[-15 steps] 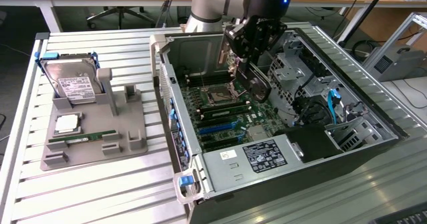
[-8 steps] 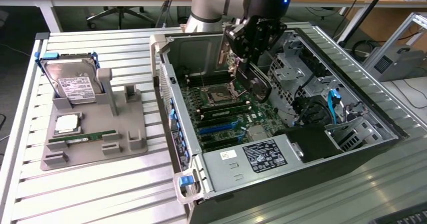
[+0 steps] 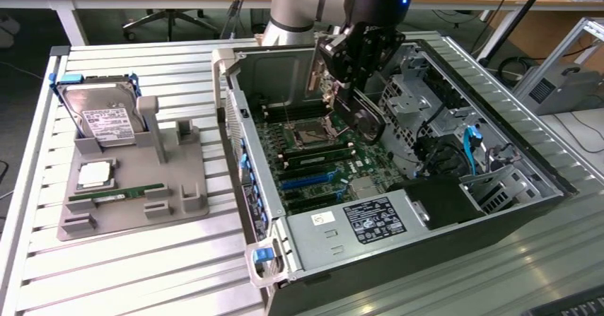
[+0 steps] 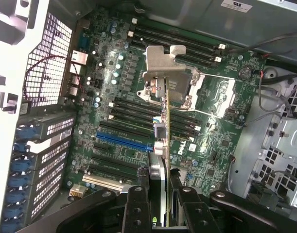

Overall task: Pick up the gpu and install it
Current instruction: 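Insert the gpu into the slot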

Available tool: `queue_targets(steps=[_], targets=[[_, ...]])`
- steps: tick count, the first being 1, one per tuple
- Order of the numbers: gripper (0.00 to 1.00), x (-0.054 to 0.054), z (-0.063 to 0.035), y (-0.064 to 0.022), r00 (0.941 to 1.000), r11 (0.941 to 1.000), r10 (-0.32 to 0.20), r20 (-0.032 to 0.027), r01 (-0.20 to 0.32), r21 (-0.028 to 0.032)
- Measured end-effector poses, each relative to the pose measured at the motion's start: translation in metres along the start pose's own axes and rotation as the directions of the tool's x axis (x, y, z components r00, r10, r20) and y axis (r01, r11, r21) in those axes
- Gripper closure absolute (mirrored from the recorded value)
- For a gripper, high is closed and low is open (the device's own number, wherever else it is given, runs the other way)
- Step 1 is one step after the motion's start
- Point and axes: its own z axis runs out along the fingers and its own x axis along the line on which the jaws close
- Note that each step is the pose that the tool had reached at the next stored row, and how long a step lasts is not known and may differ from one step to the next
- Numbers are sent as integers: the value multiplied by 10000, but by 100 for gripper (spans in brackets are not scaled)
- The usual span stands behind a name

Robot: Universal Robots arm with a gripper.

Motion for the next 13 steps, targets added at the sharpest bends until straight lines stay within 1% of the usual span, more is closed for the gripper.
queue_targets(steps=[13], targets=[[73,0,0,0,9996,9996,-287,15,287,24]])
